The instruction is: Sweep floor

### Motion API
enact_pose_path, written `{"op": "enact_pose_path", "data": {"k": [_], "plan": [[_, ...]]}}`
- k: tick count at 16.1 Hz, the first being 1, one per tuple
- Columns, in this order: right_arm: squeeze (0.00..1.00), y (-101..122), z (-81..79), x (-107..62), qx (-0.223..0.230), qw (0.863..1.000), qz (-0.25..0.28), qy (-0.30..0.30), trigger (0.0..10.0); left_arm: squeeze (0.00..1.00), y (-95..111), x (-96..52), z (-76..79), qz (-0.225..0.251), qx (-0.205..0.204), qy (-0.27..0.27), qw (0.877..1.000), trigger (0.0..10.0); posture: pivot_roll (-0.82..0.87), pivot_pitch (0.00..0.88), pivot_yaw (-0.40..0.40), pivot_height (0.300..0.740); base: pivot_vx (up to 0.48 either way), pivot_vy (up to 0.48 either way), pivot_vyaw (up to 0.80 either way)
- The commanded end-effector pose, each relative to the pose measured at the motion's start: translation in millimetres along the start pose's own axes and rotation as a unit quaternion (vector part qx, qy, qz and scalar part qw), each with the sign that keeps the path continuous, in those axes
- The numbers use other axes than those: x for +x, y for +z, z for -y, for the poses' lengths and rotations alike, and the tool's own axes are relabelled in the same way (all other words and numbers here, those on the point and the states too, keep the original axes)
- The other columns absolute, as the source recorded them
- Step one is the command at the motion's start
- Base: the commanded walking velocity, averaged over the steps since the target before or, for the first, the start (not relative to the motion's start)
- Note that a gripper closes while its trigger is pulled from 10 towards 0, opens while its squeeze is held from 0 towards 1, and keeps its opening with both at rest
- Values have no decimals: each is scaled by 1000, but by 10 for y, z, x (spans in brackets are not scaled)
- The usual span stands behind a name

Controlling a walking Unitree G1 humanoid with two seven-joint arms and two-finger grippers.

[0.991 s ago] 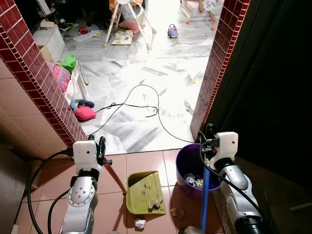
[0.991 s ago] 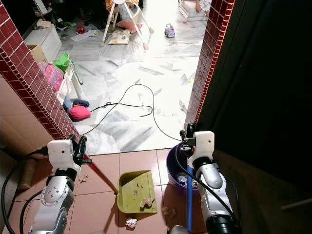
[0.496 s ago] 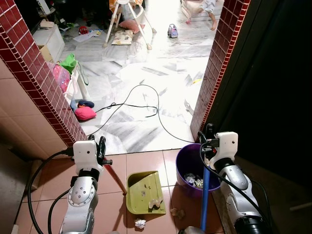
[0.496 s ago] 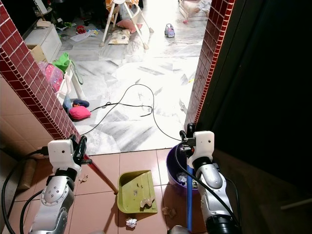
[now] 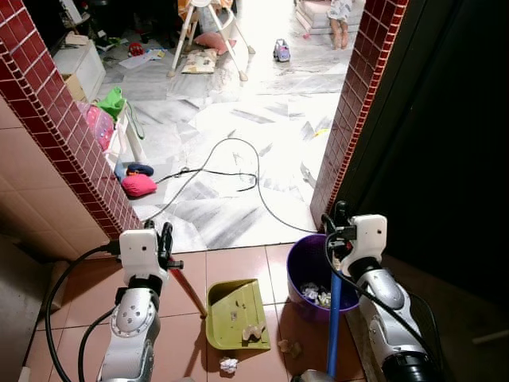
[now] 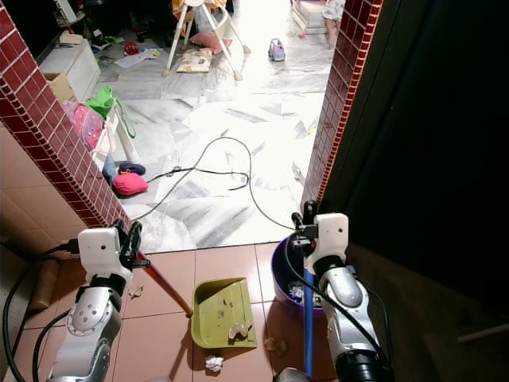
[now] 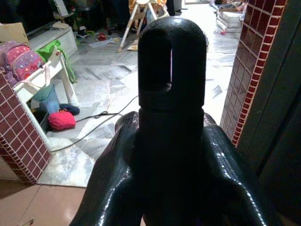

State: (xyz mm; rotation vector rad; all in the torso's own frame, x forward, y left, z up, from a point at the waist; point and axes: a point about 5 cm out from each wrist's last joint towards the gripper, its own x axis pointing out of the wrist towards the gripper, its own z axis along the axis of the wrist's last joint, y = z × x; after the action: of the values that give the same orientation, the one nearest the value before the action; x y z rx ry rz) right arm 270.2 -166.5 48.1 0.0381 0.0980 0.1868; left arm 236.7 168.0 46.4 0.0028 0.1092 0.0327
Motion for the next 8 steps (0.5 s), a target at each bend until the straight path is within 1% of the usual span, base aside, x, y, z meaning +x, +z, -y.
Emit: {"op": "enact_pose_path", "data": {"k": [1, 8], "plan": [[0, 24, -53, 45, 21, 1000, 5, 1, 10000, 0, -293, -108, -20, -81, 15, -1, 997, 10000, -54, 0, 30, 740, 0, 0, 0], [0, 19, -53, 44, 21, 1000, 3, 1, 10000, 0, -291, -107, -19, -81, 15, -2, 997, 10000, -54, 0, 31, 740, 0, 0, 0]]}}
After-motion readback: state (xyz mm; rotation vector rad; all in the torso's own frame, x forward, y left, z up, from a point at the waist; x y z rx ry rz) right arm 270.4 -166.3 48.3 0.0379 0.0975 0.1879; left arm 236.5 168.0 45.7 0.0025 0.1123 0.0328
